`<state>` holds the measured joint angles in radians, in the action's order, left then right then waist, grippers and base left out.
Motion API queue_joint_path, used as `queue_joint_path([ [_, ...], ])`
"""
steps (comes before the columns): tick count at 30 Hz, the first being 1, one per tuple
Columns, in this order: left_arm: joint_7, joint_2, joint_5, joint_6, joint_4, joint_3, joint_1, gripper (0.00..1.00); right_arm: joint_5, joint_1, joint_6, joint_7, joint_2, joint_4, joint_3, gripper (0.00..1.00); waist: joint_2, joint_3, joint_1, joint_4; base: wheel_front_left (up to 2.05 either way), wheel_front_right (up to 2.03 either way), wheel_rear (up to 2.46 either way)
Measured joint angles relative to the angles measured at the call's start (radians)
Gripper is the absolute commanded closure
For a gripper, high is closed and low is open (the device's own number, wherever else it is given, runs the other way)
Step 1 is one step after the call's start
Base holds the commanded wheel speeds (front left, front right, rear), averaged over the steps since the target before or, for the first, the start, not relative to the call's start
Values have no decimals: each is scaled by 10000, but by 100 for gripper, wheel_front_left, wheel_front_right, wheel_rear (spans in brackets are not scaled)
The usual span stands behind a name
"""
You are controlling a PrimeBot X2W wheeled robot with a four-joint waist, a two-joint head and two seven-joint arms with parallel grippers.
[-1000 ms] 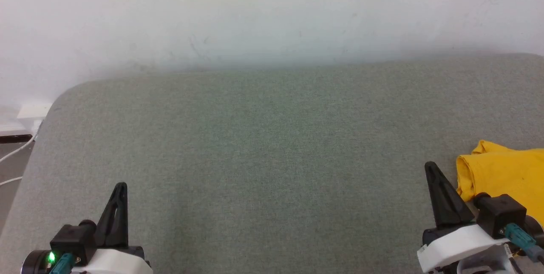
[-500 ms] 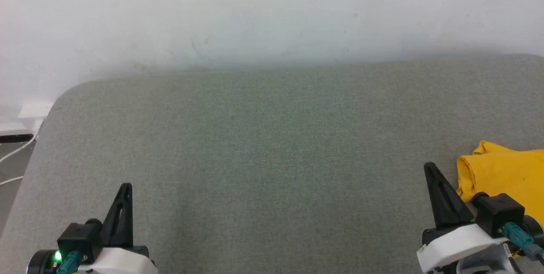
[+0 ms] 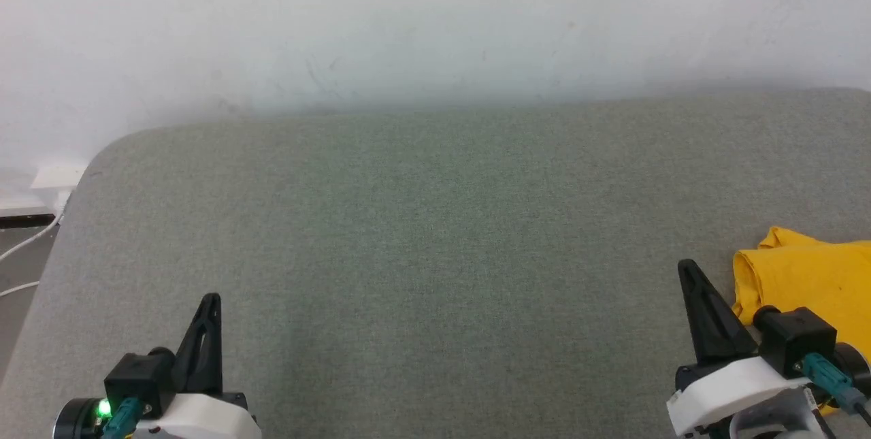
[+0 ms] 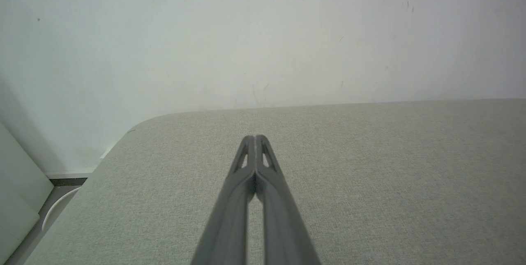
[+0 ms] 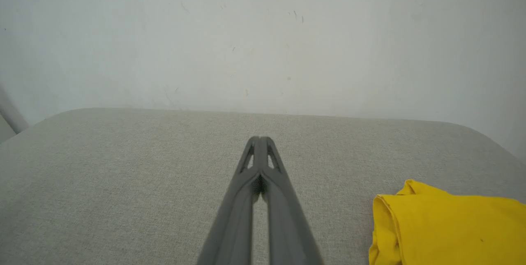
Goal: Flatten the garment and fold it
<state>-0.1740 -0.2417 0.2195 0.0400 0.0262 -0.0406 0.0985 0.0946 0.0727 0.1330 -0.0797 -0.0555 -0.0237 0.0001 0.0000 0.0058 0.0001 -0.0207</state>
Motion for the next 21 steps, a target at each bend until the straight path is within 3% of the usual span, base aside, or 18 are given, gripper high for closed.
queue_joint_path([
  [21,362,395,-456,-54,-44,65,-198,100,-238,-108,0,174,2,46,0,100,0,-12,0,45,0,0,0],
])
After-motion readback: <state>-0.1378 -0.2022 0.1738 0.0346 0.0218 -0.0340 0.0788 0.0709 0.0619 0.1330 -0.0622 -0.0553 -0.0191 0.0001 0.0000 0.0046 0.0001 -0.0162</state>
